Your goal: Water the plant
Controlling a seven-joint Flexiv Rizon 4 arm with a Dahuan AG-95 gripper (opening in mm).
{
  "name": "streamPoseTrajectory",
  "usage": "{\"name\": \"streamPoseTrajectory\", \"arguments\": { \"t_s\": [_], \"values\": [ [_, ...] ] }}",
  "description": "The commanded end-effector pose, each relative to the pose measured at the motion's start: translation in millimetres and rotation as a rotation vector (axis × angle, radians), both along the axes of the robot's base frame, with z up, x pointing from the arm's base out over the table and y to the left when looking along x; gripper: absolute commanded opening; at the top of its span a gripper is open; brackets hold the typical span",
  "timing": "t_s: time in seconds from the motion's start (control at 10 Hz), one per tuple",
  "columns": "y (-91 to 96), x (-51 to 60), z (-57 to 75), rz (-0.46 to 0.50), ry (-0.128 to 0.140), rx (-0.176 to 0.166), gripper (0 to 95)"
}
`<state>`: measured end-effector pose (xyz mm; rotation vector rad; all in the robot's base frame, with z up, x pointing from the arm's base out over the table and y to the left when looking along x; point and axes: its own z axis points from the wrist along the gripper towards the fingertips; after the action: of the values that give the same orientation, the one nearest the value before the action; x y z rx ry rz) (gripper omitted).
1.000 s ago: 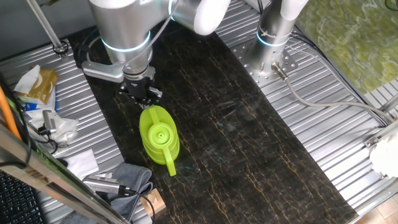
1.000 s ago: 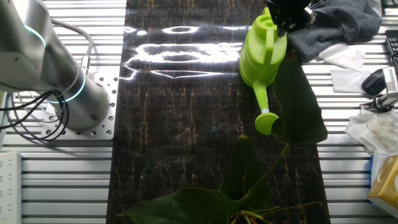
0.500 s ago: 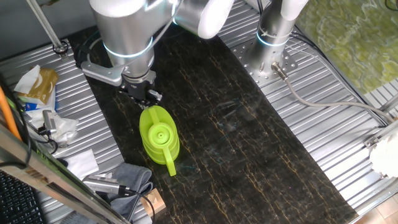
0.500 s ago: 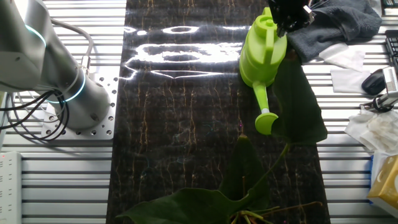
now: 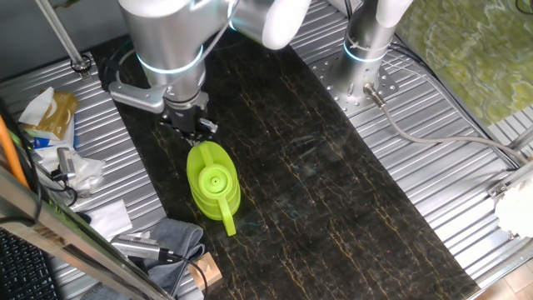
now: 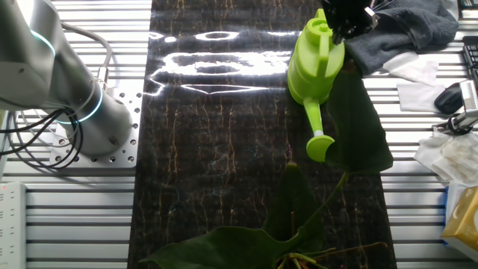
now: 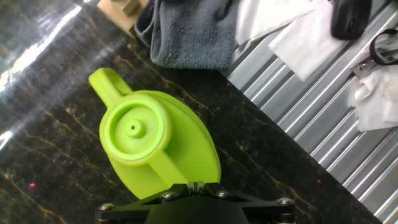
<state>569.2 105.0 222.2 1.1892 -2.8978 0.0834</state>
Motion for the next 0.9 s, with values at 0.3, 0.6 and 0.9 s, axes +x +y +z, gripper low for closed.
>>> {"name": "streamPoseTrajectory", "arguments": {
  "t_s": [0.3,0.6,0.9],
  "values": [
    [-0.8,-0.5,0.1,-0.003,-0.007,-0.021,0.0],
    [-0.8,-0.5,0.1,-0.023,-0.006,-0.02,0.0],
    [-0.8,-0.5,0.1,-0.027,-0.006,-0.011,0.0]
  ]
}}
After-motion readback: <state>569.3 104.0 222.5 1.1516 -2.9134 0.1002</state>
